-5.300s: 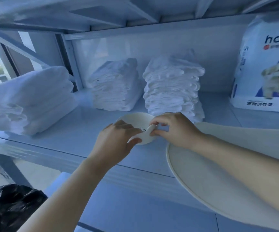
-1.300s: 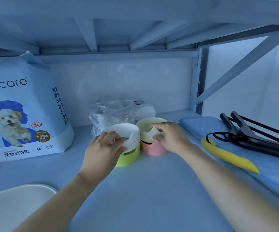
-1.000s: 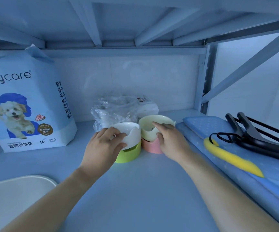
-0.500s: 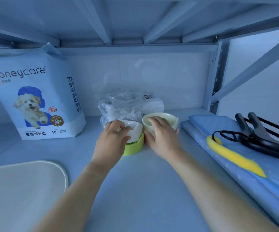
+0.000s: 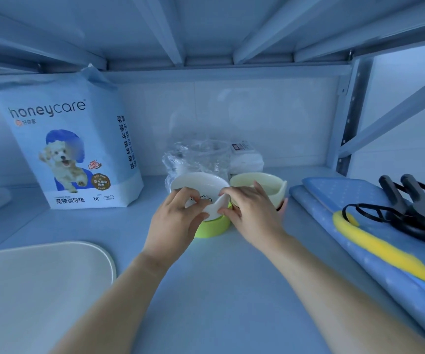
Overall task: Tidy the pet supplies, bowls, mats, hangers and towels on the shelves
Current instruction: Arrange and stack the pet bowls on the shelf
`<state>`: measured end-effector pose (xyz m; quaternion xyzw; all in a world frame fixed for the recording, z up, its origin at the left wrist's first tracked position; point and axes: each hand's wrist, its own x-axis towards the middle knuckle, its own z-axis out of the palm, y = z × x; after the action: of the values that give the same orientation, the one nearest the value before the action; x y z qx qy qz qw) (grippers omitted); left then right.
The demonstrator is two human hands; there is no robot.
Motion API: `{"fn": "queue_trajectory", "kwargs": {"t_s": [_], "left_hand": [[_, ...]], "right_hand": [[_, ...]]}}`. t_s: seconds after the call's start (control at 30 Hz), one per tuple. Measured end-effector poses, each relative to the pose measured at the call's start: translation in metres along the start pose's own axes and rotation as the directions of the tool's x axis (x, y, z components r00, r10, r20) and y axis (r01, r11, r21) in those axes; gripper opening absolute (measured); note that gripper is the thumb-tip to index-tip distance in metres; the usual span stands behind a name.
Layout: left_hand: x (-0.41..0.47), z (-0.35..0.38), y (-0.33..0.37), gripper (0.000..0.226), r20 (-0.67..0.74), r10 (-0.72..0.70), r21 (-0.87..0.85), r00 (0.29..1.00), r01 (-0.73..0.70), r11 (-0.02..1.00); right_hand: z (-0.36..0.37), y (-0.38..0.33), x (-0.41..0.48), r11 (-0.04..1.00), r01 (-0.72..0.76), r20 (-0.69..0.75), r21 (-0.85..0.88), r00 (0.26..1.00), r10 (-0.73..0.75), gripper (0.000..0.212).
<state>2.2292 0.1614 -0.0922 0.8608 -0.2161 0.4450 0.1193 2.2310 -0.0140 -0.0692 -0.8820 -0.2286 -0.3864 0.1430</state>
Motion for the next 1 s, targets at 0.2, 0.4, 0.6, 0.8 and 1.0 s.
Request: {"fn": "queue_trajectory", "kwargs": {"t_s": [0.2, 0.4, 0.6, 0.8, 1.0], "left_hand": [[-0.002, 0.001, -0.006, 0.031, 0.016, -0.094, -0.054, 0.995, 0.095, 0.994], [-0.006, -0.003, -0.008, 0.049, 0.081, -0.176, -0.140, 0.981, 0.186, 0.973], [-0.008, -0.002, -0.006, 0.054, 0.125, -0.216, -0.148, 0.968, 0.233, 0.961], [-0.008, -0.001, -0.004, 0.027, 0.054, -0.248, -0.176, 0.967, 0.253, 0.951], [-0.008, -0.002, -0.002, 0.025, 0.028, -0.235, -0.170, 0.972, 0.236, 0.957]], "right_hand": [[0.000, 0.000, 0.002, 1.000, 0.014, -0.064, -0.002, 0.998, -0.014, 0.028], [0.000, -0.001, 0.000, 1.000, 0.001, -0.093, 0.021, 0.996, 0.001, 0.027], [0.003, 0.001, -0.001, 0.999, 0.027, -0.115, 0.033, 0.993, -0.023, 0.030], [0.013, 0.006, -0.003, 0.998, 0.059, -0.182, 0.009, 0.982, -0.056, 0.033], [0.013, 0.008, -0.002, 0.995, 0.079, -0.104, 0.066, 0.992, -0.072, 0.041]]}}
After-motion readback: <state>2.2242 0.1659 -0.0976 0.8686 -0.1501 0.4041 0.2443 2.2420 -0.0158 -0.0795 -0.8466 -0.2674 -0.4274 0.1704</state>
